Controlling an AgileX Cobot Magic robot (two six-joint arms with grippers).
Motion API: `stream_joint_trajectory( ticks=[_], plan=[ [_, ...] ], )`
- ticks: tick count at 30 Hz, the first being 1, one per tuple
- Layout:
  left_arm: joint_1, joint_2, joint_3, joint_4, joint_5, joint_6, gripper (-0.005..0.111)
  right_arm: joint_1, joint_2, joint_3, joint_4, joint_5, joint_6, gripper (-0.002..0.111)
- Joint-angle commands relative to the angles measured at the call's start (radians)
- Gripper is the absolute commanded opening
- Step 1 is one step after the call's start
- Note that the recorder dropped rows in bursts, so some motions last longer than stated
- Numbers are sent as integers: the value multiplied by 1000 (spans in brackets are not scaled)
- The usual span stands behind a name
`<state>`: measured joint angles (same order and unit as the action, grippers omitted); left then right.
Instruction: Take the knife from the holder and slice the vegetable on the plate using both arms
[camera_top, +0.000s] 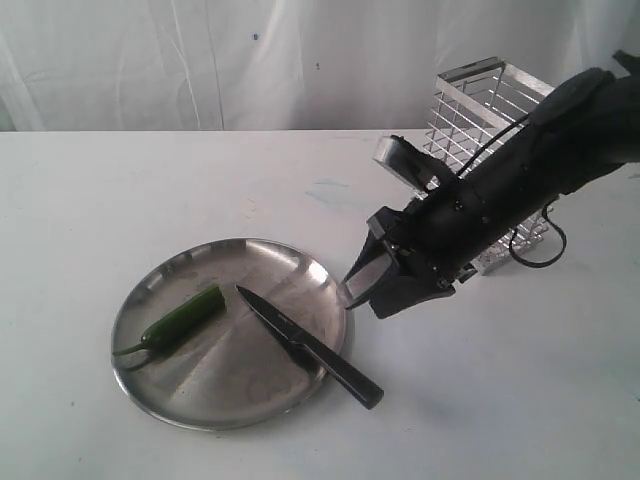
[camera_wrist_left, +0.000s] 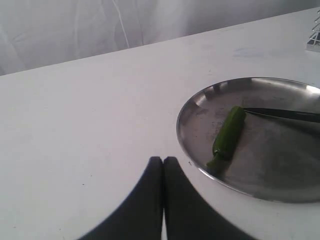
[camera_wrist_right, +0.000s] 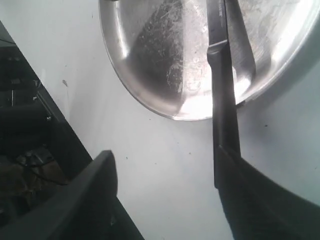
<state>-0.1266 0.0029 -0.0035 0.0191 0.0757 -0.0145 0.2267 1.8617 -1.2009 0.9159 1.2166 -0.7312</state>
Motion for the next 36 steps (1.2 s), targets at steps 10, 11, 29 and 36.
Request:
stream_joint_trajectory(
  ticks=[10,11,29,36],
  plan=[
    [-4,-3,3,-2,-1,-7,0,2,200,4,-34,4,-51,55],
    [-4,-3,3,-2,-1,-7,0,2,215,4,-34,4,-51,55],
    [-4,-3,3,-2,-1,-7,0,21,278,4,29,4,-101,55],
    [-4,-3,3,-2,-1,-7,0,52,317,4,31,4,-119,55]
  ],
)
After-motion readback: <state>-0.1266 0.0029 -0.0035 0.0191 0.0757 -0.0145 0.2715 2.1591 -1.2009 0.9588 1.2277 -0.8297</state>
